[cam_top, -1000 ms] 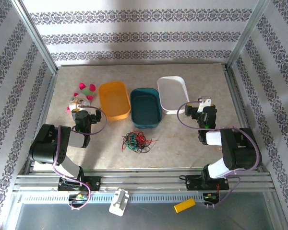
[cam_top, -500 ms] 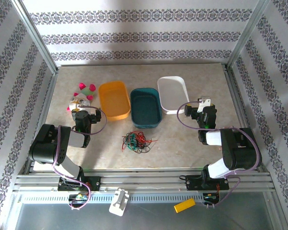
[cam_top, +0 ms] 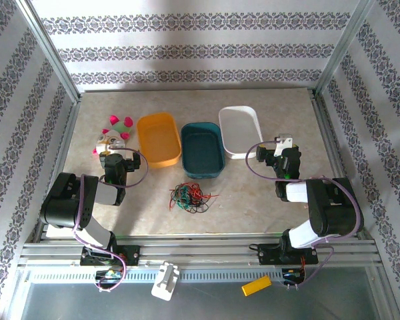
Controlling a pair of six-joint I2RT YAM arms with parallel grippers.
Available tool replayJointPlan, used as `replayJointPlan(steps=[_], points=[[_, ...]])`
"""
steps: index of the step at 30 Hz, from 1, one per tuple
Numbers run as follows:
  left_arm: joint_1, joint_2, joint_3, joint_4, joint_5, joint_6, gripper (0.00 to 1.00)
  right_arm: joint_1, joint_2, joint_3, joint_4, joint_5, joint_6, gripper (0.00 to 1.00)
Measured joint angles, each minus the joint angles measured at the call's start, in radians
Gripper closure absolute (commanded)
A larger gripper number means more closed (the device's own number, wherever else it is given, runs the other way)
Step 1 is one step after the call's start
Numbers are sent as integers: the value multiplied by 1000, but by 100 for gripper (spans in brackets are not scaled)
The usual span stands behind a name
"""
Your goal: Untangle the cables
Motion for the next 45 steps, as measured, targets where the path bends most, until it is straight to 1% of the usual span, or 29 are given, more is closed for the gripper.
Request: replayJointPlan(steps=[13, 19, 20, 22, 24, 26, 28, 30, 33, 35, 37, 40, 42, 45], points=[[0, 0, 3, 0, 1, 0, 1, 0, 1, 0, 0, -1, 1, 2], [0, -3, 10, -6, -8, -2, 1, -20, -7, 0, -9, -25, 8, 3], [0, -5, 11, -6, -9, -1, 1, -19, -27, 0, -34, -22, 8, 5], [0, -5, 12, -4, -11, -1, 1, -9, -119, 6, -148, 0, 22, 12], [0, -5, 12, -3, -14, -1, 1, 21, -270, 43, -326, 40, 60, 17], [-2, -5, 11, 2, -18, 0, 1, 73, -401, 88, -451, 80, 106, 18], [-9, -5, 2, 21, -23, 3, 1, 164, -516, 125, -555, 108, 140, 18], [-20, -5, -14, 52, -32, 8, 1, 302, -603, 155, -665, 116, 167, 18], [-27, -5, -35, 76, -37, 18, 1, 491, -647, 182, -804, 79, 206, 18], [-27, -6, -43, 91, -38, 23, 1, 583, -639, 193, -885, 22, 245, 18], [-38, -27, -47, 79, -57, 30, 1, 645, -612, 198, -947, -42, 293, 19], [-59, -166, 20, -125, -72, 37, 1, 729, -557, 203, -1013, -113, 359, 22], [-68, -226, 138, -242, -118, 16, 1, 784, -523, 206, -1044, -140, 393, 32], [-90, -315, 295, -428, -169, -51, 1, 839, -464, 233, -1072, -167, 418, 47]])
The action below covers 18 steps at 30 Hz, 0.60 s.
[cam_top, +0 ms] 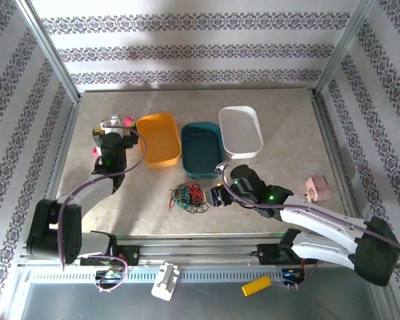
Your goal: Untangle the cables
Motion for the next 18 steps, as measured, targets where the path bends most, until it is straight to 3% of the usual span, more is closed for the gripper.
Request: replayJointPlan(steps=[4, 9, 12, 18], points=[[-89, -202, 49, -226, 18, -101, 1, 28, 88, 63, -23, -17, 3, 59], [-209, -398, 2, -481, 210, -275, 1, 33, 197, 124, -33, -33, -17, 64], [-286, -444, -71, -579, 322, -372, 1, 33, 258, 153, -44, -43, -27, 64], [-412, -446, -157, -704, 444, -454, 1, 33, 343, 174, -52, -53, -49, 64]])
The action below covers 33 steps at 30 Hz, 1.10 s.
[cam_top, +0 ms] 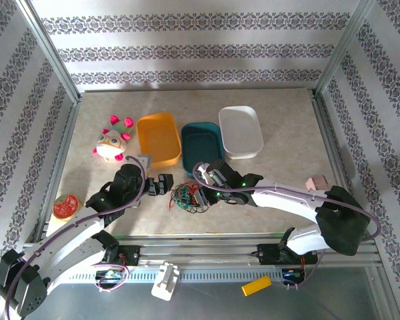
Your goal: Untangle the cables
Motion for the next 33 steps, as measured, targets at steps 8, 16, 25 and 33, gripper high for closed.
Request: replayJointPlan(steps=[8, 16, 25, 33], points=[[-55, 133, 2, 4, 72, -2, 1, 0, 30, 1, -6, -1, 1, 80], [-106, 288, 37, 31, 86, 6, 1, 0, 1, -18, 11, -1, 9, 100], [-140, 414, 63, 70, 72, 35, 15, -6, -156, -78, 36, -7, 52, 100], [-145, 489, 63, 119, 25, 45, 36, -42, -350, -134, 47, 68, 108, 100]])
